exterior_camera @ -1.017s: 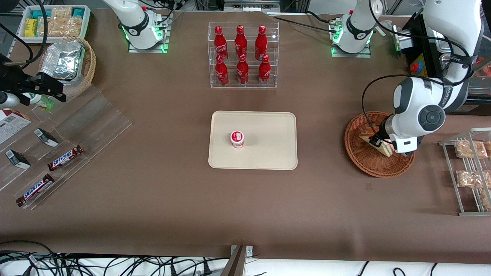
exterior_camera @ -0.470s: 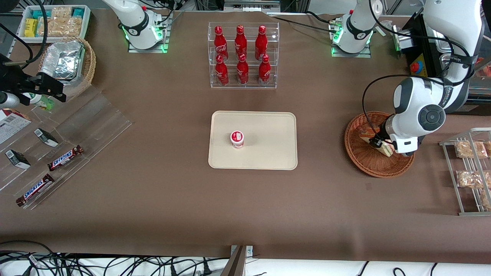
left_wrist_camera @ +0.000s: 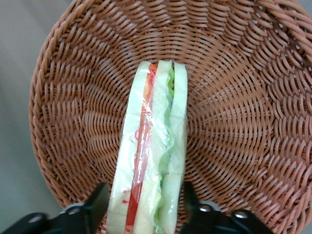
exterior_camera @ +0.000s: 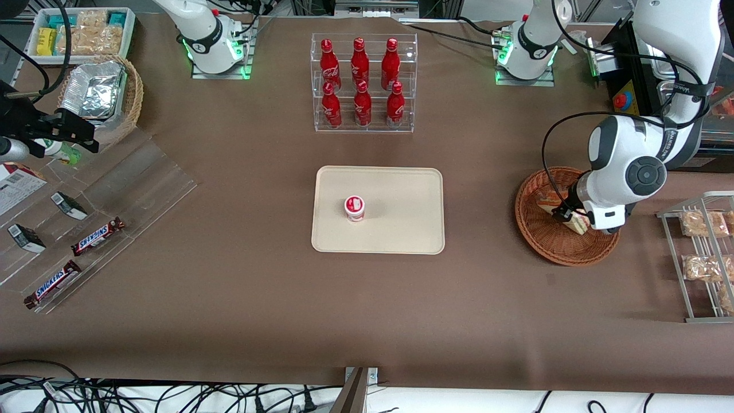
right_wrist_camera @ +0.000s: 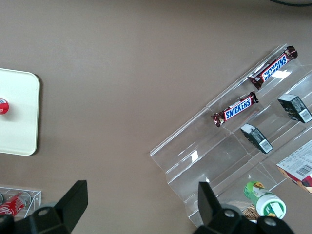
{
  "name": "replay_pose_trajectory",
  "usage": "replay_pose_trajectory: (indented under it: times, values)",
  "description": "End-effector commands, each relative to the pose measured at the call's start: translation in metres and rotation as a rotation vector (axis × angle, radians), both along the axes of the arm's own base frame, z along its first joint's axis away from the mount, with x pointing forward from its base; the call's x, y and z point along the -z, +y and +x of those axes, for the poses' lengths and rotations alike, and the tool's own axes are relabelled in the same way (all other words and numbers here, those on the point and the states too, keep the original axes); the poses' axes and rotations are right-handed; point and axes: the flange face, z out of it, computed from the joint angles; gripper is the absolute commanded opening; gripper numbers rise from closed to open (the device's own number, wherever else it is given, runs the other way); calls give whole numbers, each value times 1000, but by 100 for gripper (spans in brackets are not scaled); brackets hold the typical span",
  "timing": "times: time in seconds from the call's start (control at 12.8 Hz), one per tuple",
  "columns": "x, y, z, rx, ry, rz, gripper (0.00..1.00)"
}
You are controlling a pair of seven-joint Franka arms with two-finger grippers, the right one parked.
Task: Place sandwich from basket to tray
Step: 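Lift the sandwich and carry it over the cream tray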
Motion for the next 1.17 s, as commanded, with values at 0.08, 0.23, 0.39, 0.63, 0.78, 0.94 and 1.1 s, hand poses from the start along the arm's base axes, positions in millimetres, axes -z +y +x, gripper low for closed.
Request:
replay_pose_trajectory:
  times: [0.08, 0.23, 0.39, 0.63, 0.78, 0.94, 1.1]
  values:
    - [-13, 0, 3, 6, -24, 27, 26]
    - [-24, -7, 9, 62, -19, 60, 27]
    - [-48, -30, 17, 153, 46, 103, 27]
    - [-104, -85, 29, 329, 102, 81, 28]
    - [-141, -141, 30, 433, 97, 61, 30]
    - [-151, -199, 25, 528, 80, 36, 31]
    - [-146, -244, 15, 596, 78, 19, 31]
